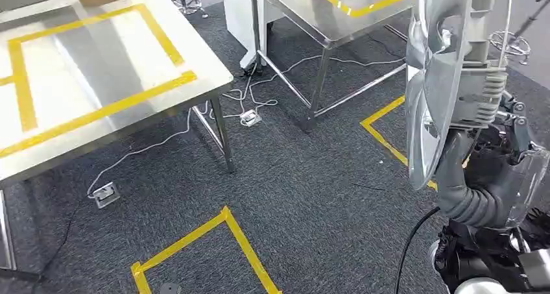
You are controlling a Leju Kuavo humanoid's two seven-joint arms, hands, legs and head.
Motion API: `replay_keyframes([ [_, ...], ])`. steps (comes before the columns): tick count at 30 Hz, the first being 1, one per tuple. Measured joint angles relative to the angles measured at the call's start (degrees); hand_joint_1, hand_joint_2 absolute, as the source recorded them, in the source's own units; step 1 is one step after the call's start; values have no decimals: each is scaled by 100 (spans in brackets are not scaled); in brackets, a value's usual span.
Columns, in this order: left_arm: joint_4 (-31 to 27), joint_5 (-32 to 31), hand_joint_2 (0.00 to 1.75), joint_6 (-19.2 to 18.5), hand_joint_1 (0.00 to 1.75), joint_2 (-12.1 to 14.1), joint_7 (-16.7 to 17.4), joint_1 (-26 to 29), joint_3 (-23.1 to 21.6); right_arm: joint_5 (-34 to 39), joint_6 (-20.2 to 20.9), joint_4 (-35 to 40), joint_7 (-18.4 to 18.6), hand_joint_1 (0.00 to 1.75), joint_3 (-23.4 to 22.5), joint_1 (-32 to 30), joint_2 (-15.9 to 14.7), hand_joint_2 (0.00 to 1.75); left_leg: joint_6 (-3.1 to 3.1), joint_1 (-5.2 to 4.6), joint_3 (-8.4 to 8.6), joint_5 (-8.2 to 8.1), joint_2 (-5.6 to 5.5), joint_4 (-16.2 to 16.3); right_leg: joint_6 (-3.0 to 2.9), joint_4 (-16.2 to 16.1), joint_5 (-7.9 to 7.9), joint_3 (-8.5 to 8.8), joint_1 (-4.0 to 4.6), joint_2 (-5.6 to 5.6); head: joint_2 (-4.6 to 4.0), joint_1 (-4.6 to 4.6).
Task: Take the parts from the cabinet and place them on the table.
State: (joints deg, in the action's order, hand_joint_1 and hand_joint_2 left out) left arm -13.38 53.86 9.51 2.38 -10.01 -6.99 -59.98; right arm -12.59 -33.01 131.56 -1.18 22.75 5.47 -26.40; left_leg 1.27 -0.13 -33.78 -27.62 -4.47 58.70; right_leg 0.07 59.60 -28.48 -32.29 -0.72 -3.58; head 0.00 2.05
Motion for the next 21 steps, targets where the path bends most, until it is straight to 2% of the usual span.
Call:
replay_keyframes([
  [1, 0, 0, 175, 0, 0, -2, 0, -13, 0, 0, -2, 2, 0, 175, 0, -8, 0, 175, -28, -27, -38, 16, -79, 31, -10, -89, -16, 54, -14, -74, 0, -26],
  [4, 0, -13, 175, -33, 0, -9, 2, 14, 0, 2, 0, 0, 0, 175, 0, 6, 2, 175, -136, 23, -125, 83, -219, 2, -12, -170, -61, 71, 19, 72, 0, -2],
  [5, 2, -33, 175, -57, 0, 0, 13, 21, 0, 4, 0, 0, 0, 175, 0, 7, 0, 175, -169, -7, -137, 73, -232, 4, -45, -244, -24, 93, -28, 159, 0, 0],
  [6, 0, -52, 175, -80, 0, -9, 31, 32, 0, 9, 0, -2, 2, 175, 2, 14, 2, 175, -199, -54, -164, -27, 217, 81, -62, -280, 3, 113, -29, 221, 0, -13],
  [7, 0, -83, 175, -107, 0, -9, 79, 23, 0, 7, -4, 4, 7, 175, 2, -14, 9, 175, -245, -39, -311, -261, 483, 370, -83, -285, 5, 110, -22, 286, 0, -101],
  [8, 0, -123, 175, -120, 0, -9, 164, 14, 0, 9, -6, 7, 11, 175, -4, -30, 2, 175, -273, 4, -485, -486, 522, 774, -86, -283, 2, 111, -13, 357, 0, -120],
  [9, 0, -183, 175, -153, 0, -9, 271, 10, -2, 7, 0, -2, 22, 175, 0, -57, 4, 175, -294, 30, -705, -694, 508, 1248, -93, -282, -4, 111, -14, 435, 0, -129],
  [10, 0, -227, 175, -166, 0, -9, 339, 11, -4, 9, 4, -2, 24, 175, 0, -81, 4, 175, -316, 47, -842, -790, 488, 1543, -95, -281, -6, 110, -17, 494, 0, -141],
  [11, 0, -258, 175, -166, 0, -9, 399, 18, -9, 19, 7, -4, 24, 175, 2, -122, 11, 175, -341, 67, -921, -779, 469, 1717, -89, -275, -12, 111, -20, 574, 0, -168],
  [12, 2, -273, 175, -160, 0, 0, 428, 20, -13, 41, 9, -17, 22, 175, 6, -152, 15, 175, -361, 85, -836, -606, 471, 1546, -76, -265, -22, 112, -26, 643, 0, -196],
  [13, 2, -271, 175, -138, 0, 24, 417, 20, -13, 74, 9, -34, 9, 175, 13, -156, 22, 175, -377, 97, -623, -363, 496, 1164, -57, -249, -39, 112, -35, 695, 0, -218],
  [14, 2, -247, 175, -99, 0, 46, 391, 15, -13, 107, 29, -57, -26, 175, 29, -155, 33, 175, -380, 101, -361, -121, 597, 679, -32, -223, -63, 117, -40, 746, 0, -240],
  [15, 2, -227, 175, -72, 0, 65, 341, 8, -13, 153, 33, -77, -88, 175, 46, -144, 46, 175, -375, 98, -130, 24, 856, 241, -1, -192, -92, 120, -31, 781, 0, -264],
  [16, 2, -178, 175, -34, 0, 91, 283, -13, -13, 199, 37, -94, -158, 175, 57, -132, 59, 175, -370, -14, -87, -94, 1086, 123, 43, -169, -119, 110, 14, 826, 0, -280],
  [17, 2, -144, 175, -2, 0, 120, 245, -33, -13, 265, 42, -118, -258, 175, 74, -100, 72, 175, -259, 17, -106, -75, 1003, 103, 70, -144, -127, 104, 27, 870, 0, -291],
  [19, 2, -46, 175, 30, 0, 170, 186, -31, -11, 376, 44, -164, -385, 175, 107, 12, 98, 175, -180, -6, -140, -69, 869, 107, 98, -174, -124, 135, 21, 1023, 0, -223],
  [20, 2, -7, 175, 44, 0, 199, 175, -29, -11, 437, 61, -183, -432, 175, 127, 54, 114, 175, -139, 6, -133, -44, 790, 84, 136, -165, -153, 156, 15, 1103, 0, -229],
  [21, 2, 30, 175, 59, 0, 218, 171, -26, -9, 478, 68, -203, -459, 175, 146, 92, 122, 175, -94, 38, -121, -29, 714, 73, 173, -120, -247, 152, -21, 939, 0, -225],
])
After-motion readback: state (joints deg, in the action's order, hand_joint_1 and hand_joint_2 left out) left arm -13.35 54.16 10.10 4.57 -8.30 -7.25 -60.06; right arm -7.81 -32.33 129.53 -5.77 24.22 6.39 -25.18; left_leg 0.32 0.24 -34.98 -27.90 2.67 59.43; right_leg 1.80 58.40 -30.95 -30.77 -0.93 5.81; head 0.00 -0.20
